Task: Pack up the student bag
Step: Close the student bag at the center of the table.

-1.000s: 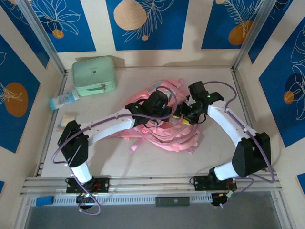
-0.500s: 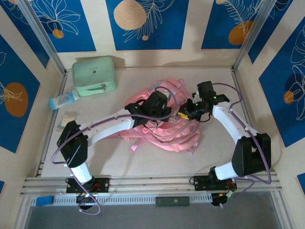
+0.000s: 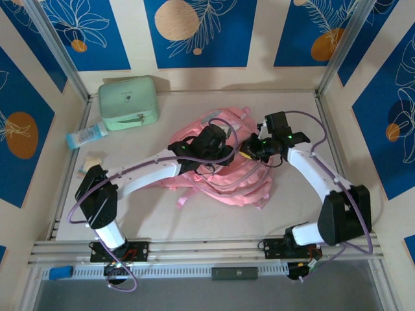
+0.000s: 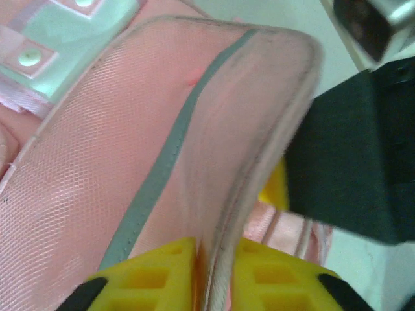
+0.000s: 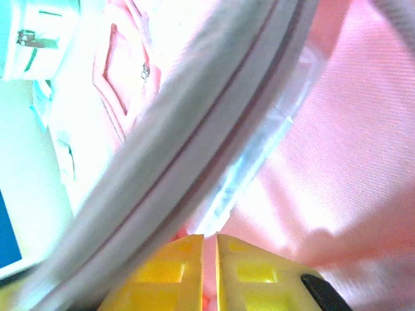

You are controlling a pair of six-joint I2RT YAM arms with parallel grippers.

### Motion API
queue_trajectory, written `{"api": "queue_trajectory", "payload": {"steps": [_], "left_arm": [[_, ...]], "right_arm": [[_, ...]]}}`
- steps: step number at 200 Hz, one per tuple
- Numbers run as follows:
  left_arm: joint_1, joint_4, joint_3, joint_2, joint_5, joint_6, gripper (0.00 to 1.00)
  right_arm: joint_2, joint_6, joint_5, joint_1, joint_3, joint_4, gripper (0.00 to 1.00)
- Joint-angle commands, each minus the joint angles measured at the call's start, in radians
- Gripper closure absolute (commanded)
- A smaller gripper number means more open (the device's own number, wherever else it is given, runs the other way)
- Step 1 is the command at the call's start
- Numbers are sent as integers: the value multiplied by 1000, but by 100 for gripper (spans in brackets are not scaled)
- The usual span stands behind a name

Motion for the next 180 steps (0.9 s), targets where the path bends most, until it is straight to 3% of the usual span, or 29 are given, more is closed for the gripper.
{"api": "queue_trajectory", "payload": {"steps": [1, 34, 71, 102, 124, 180], "left_arm": [[4, 77, -21, -105, 95, -36, 65], [14, 215, -230, -275, 105, -115, 55], [109, 303, -457, -384, 115, -271, 49], [186, 468, -618, -385, 150, -408, 48], [204, 537, -655, -350, 155, -436, 47], [214, 632, -671, -230, 162, -465, 48]], "right_arm": [[-101, -94, 88, -10, 13, -152, 84], [-179, -134, 237, 50, 33, -329, 78], [-184, -18, 423, 299, 42, -427, 67], [-98, 121, 586, 523, 70, -440, 57], [6, 205, 686, 634, 131, -463, 52], [197, 404, 844, 743, 238, -478, 47]]}}
